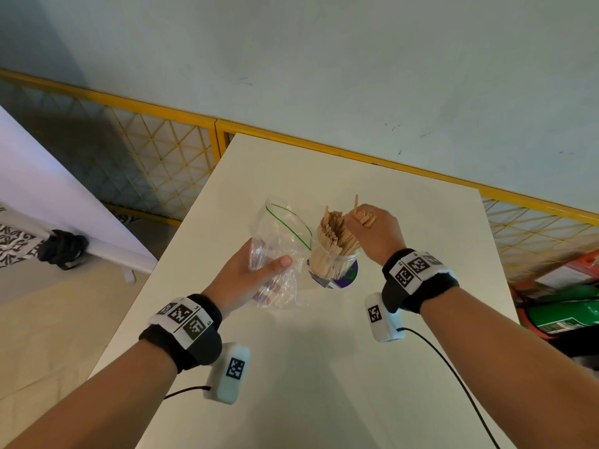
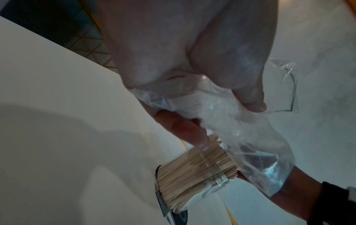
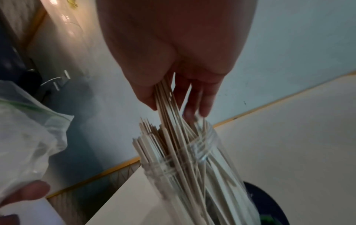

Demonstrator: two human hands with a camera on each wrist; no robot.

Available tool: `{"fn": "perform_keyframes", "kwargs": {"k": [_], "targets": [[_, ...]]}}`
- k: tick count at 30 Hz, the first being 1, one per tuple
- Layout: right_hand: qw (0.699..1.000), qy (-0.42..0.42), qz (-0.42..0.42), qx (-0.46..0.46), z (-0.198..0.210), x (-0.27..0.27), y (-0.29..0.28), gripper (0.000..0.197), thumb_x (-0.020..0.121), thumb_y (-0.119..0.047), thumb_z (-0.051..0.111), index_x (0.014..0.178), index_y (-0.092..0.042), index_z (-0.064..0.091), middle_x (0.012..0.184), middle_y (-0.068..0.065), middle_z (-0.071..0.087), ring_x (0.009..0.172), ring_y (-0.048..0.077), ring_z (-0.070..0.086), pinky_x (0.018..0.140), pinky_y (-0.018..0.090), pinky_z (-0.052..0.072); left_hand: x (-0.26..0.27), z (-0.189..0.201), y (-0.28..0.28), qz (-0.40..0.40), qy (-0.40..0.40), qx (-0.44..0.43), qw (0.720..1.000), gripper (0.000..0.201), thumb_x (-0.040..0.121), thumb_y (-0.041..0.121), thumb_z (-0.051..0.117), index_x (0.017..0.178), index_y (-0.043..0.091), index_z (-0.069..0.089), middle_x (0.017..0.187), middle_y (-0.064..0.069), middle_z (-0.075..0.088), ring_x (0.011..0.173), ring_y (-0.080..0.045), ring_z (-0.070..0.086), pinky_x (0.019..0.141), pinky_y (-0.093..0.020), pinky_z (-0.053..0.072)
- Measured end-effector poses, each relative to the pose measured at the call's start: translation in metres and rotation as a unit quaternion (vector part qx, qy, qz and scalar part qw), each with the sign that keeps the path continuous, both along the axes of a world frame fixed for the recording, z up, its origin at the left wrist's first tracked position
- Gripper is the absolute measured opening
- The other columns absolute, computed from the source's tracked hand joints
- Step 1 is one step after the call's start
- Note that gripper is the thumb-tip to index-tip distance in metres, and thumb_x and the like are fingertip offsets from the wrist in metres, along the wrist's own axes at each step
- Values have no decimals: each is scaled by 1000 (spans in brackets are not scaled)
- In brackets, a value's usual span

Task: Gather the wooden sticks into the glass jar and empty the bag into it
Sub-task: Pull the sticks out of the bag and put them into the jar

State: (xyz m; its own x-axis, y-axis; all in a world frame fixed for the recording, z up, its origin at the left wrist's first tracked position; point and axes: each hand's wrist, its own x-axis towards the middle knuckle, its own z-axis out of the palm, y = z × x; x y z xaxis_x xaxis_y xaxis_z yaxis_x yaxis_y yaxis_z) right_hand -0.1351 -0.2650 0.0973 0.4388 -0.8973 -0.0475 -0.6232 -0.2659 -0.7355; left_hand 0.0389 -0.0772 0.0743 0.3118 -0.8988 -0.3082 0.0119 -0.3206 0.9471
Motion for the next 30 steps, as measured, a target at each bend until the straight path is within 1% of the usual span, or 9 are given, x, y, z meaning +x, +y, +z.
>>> {"fn": "perform_keyframes", "kwargs": {"k": [4, 8, 12, 14, 16, 19, 24, 28, 30], "targets": [[997, 61, -42, 30, -21, 2, 0, 52, 74, -62, 42, 83, -16, 65, 87, 7, 66, 111, 26, 47, 83, 32, 35, 2, 0, 3, 1, 2, 1, 1000, 71, 62, 65, 70, 120, 26, 54, 99, -1, 72, 77, -22, 74, 57, -31, 56], [996, 26, -74, 33, -19, 9, 7, 52, 78, -60, 57, 105, -16, 63, 108, 3, 55, 118, 22, 40, 100, 40, 38, 2, -1, 5, 0, 0, 6, 1000, 70, 61, 65, 70, 118, 27, 55, 99, -1, 73, 80, -23, 74, 58, -29, 56], [993, -66, -88, 30, -17, 8, 9, 70, 70, -78, 48, 89, -15, 69, 100, 10, 64, 94, 25, 60, 83, 38, 47, 4, -1, 4, -2, -1, 4, 1000, 70, 62, 65, 69, 119, 26, 55, 100, -4, 72, 82, -24, 73, 57, -29, 55], [993, -94, -71, 17, -15, 8, 9, 55, 85, -58, 49, 82, -7, 69, 85, 10, 67, 76, 18, 60, 68, 29, 44, 5, -3, 2, 0, 1, 3, 1000, 71, 63, 65, 70, 120, 26, 54, 101, -5, 72, 82, -26, 73, 57, -30, 55], [993, -98, -69, -10, -16, 7, 8, 35, 93, -36, 50, 84, -10, 71, 89, 3, 68, 80, 14, 60, 66, 20, 40, 5, -4, 0, -2, 3, 5, 1000, 73, 63, 66, 70, 122, 27, 53, 102, -5, 72, 83, -26, 73, 59, -31, 56], [992, -99, -70, -43, -18, 6, 8, 22, 94, -30, 51, 98, -16, 68, 93, -2, 68, 86, 15, 64, 66, 13, 41, 4, -5, -2, -7, 7, 6, 1000, 71, 64, 65, 71, 122, 28, 54, 102, -3, 73, 83, -26, 73, 60, -31, 56], [986, -126, -67, -91, -6, -2, 6, 30, 91, -21, 61, 120, -23, 54, 89, -9, 66, 72, 3, 60, 67, 12, 44, 0, -5, -5, -7, 13, 9, 1000, 65, 65, 63, 72, 120, 31, 56, 99, 0, 72, 81, -25, 71, 56, -30, 54], [988, -53, -22, -142, -12, 6, 1, 20, 96, -16, 52, 111, -10, 63, 109, 5, 66, 90, 12, 58, 86, 34, 52, -3, -3, -6, -14, 5, 13, 1000, 66, 64, 64, 71, 119, 32, 56, 100, 1, 72, 85, -28, 72, 57, -30, 54], [991, -32, 31, -126, -15, 15, 2, 28, 98, -24, 46, 119, -11, 60, 122, 4, 58, 97, 13, 56, 92, 33, 49, -2, -4, -6, -14, 6, 13, 1000, 69, 63, 65, 71, 120, 30, 55, 102, -1, 72, 84, -27, 72, 58, -32, 55]]}}
